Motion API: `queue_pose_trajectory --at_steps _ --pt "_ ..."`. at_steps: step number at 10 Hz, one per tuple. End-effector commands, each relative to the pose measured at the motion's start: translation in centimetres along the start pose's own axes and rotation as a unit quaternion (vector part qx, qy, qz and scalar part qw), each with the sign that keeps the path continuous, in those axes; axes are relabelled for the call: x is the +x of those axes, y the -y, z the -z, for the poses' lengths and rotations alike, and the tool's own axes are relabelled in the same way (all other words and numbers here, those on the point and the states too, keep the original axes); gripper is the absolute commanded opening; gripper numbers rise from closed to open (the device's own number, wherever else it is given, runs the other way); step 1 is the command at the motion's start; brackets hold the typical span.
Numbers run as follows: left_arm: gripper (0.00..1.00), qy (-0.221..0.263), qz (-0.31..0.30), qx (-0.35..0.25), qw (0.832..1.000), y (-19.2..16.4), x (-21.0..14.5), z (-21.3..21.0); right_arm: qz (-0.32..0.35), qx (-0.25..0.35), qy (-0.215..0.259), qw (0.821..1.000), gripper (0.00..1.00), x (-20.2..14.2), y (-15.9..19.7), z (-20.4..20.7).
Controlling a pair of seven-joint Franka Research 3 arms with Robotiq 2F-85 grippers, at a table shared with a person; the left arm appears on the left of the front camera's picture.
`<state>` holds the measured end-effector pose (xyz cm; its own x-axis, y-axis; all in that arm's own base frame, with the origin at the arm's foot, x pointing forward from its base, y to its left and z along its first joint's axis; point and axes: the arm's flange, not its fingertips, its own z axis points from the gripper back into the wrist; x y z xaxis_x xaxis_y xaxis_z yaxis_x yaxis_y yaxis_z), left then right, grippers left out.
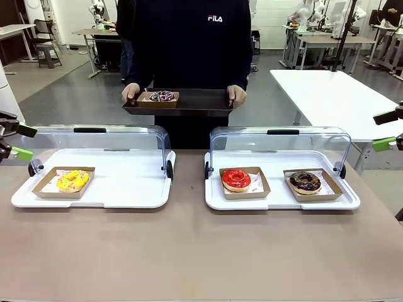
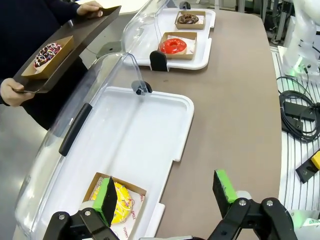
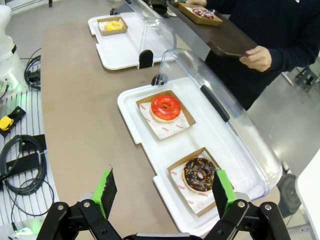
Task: Provide the desired donut to the person.
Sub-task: Pick up and lift the Paper togo box containing the Donut pointed at by the person.
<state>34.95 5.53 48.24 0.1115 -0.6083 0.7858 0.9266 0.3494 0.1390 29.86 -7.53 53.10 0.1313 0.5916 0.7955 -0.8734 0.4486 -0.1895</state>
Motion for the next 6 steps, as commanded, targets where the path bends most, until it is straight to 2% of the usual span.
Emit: queue_pose_trajectory --at_steps 1,2,3,6 --pt "1.0 -0.013 -0.013 0.005 1.0 2.4 -0.5 0.6 -0.001 0.005 0.014 1.0 1.0 0.0 0.2 0.2" --pt "1.0 -0.029 -0.007 0.001 1.0 2.4 -0.3 0.5 -0.001 0.005 0.014 1.0 1.0 0.0 0.2 0.2" --pt "1.0 -0.005 -0.001 0.002 1.0 0.0 0.1 0.0 -0.001 0.005 0.014 1.0 1.0 0.0 0.2 0.2" --pt "1.0 -0.005 -0.001 0.002 1.0 0.0 0.1 0.0 -0.001 0.005 0.014 1.0 1.0 0.0 0.2 0.2"
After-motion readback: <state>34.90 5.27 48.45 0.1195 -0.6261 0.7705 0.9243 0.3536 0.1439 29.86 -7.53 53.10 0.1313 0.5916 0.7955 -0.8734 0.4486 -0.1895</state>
